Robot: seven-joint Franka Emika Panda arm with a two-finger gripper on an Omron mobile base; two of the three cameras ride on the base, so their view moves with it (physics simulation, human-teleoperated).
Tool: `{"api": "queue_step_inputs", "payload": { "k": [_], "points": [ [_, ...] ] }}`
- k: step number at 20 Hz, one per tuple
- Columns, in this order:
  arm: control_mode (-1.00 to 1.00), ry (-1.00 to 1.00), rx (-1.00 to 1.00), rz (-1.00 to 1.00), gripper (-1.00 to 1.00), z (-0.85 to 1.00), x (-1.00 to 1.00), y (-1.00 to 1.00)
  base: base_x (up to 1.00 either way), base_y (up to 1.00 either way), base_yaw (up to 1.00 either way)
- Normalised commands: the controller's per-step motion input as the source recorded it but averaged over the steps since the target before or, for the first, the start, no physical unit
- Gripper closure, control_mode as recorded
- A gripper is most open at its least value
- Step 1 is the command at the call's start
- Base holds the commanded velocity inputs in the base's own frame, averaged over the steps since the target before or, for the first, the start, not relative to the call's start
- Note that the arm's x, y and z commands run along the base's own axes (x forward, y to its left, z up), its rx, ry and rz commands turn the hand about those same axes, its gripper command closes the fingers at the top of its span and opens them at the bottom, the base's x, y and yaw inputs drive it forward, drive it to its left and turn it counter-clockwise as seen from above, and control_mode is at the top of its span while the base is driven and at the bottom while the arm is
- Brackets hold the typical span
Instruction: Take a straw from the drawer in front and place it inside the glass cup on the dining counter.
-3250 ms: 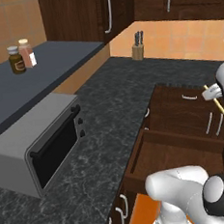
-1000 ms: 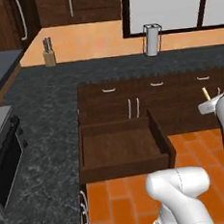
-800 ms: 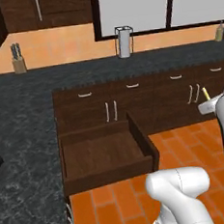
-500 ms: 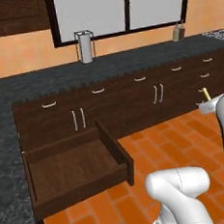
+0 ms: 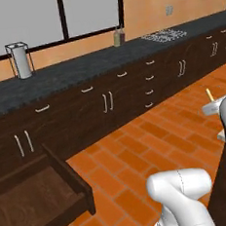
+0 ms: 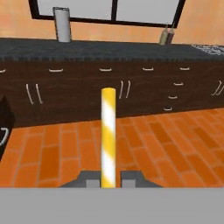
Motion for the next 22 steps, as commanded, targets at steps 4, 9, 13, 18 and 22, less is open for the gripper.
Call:
{"api": "queue_step_inputs", "payload": {
  "k": [4,9,13,18,22],
  "points": [
    [1.0,0.0,0.0,0.0,1.0,0.0,0.0,0.0,0.16,-0.29,-0.35],
    [1.0,0.0,0.0,0.0,1.0,0.0,0.0,0.0,-0.32,-0.17,-0.32],
    [1.0,0.0,0.0,0.0,1.0,0.0,0.0,0.0,-0.73,-0.2,-0.32],
    [1.0,0.0,0.0,0.0,1.0,0.0,0.0,0.0,-0.71,-0.35,-0.37],
    [1.0,0.0,0.0,0.0,1.0,0.0,0.0,0.0,-0.65,-0.38,-0.37]
  ]
}}
